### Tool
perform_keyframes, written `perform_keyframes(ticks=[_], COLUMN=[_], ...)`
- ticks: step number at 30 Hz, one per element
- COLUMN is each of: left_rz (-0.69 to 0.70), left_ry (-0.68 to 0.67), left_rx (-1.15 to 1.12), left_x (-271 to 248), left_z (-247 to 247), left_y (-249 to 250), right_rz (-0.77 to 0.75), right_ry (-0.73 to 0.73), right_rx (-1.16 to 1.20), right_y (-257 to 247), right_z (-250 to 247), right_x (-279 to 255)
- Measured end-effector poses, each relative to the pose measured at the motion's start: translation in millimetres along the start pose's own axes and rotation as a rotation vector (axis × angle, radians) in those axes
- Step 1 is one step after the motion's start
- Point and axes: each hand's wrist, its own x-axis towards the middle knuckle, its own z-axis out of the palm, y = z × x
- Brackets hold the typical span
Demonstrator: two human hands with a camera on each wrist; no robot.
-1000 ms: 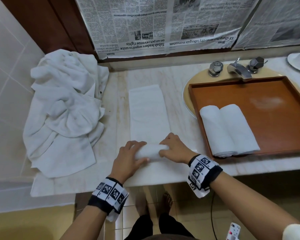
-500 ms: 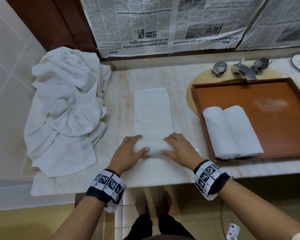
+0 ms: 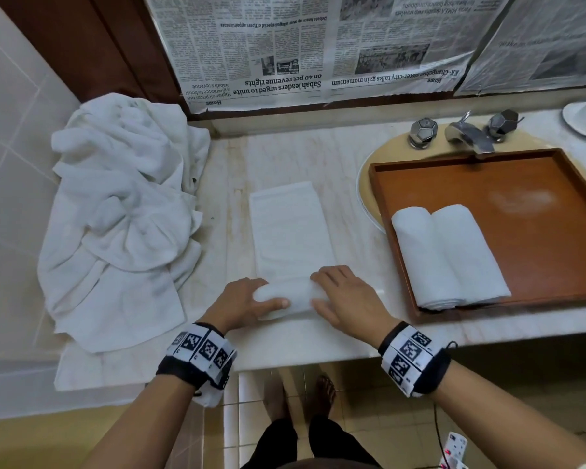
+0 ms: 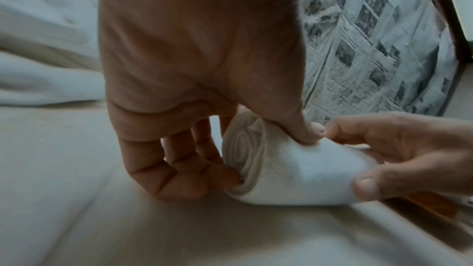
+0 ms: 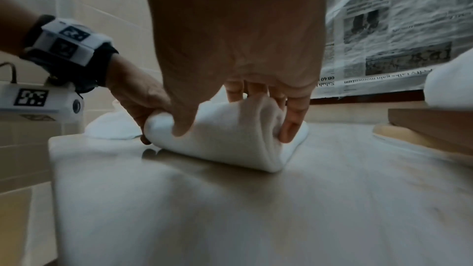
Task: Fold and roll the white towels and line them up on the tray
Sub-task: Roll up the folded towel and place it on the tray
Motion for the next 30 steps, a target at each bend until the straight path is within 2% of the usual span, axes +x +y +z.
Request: perform_keyframes(ticks=[4, 9, 11, 13, 15, 16, 18, 20, 25, 28, 30], left_rz=[-0.074, 0.175, 0.212, 0.191, 0.159, 0.152, 0.131, 0.093, -0.010, 0.088, 0.169], left_ry=[0.038, 0.282, 0.316, 0.293, 0.249, 0.230, 0.193, 0.175, 0.257, 0.307, 0.268], left_rx=[-0.058, 0.021, 0.108, 0.107, 0.021, -0.020, -0.090, -0.129, -0.174, -0.176, -0.103], left_x=[-3, -15, -20, -21, -19, -18, -17, -12, -7, -15, -21], left_z=[6, 22, 30, 34, 32, 30, 25, 23, 26, 30, 33], left_y=[2, -10, -10, -12, -14, -13, -10, -7, -3, -4, -9], right_rz=[0.071, 0.185, 0.214, 0.226, 0.210, 0.206, 0.116, 0.044, 0.032, 0.121, 0.192], right_ry=[-0.098, -0.262, -0.324, -0.353, -0.306, -0.246, -0.033, 0.063, -0.087, -0.157, -0.196], right_rx=[0.069, 0.313, 0.395, 0.476, 0.443, 0.336, 0.024, -0.114, -0.027, 0.236, 0.380], right_y=[4, 10, 14, 17, 16, 13, 5, -7, -3, 3, 8], right_z=[4, -11, -15, -18, -17, -14, -2, 8, 15, 9, 1], right_x=[1, 21, 28, 30, 27, 23, 13, 3, -9, 1, 10])
